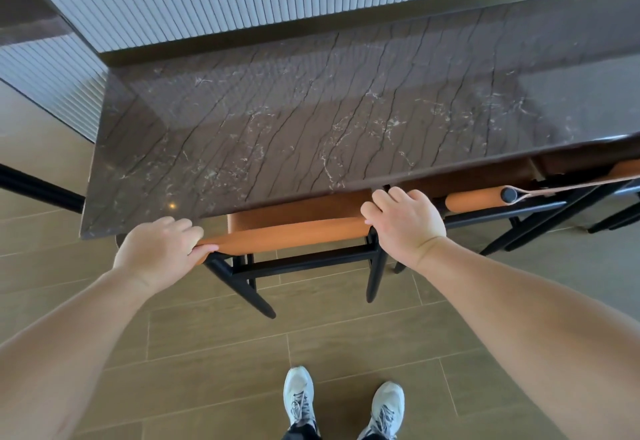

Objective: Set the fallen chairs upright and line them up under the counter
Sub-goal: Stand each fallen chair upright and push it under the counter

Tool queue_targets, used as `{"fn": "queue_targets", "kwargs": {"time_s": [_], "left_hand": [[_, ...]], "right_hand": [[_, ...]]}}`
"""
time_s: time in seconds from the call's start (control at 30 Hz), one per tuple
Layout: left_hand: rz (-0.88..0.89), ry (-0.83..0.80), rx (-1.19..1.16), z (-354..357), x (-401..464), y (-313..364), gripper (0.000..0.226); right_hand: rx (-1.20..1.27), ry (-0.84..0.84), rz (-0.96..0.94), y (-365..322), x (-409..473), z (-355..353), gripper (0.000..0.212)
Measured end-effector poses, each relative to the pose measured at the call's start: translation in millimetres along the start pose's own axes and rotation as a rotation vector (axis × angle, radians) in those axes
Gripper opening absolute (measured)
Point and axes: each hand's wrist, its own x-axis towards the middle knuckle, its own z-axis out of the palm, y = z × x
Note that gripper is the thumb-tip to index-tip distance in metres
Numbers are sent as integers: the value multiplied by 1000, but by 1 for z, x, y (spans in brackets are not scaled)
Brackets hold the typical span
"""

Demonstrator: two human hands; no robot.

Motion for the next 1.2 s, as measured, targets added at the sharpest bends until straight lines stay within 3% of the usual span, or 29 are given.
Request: {"fn": "queue_targets", "kwargs": {"time_s": [0.23, 0.4, 0.93, 1.2], "left_hand": [[-141, -54, -33, 23, -47, 23, 49], [-150, -90, -26, 35, -49, 43, 33], [-52, -72, -2, 32, -6, 75, 32], [-9, 15, 32, 45, 5, 38, 49]], "right_hand": [[-9, -18, -72, -15, -2, 6, 33], [-25, -37, -53, -7, -12, 23, 32], [-22, -129, 81, 34, -27, 42, 12], [1, -67, 67, 21, -10, 47, 30]]}}
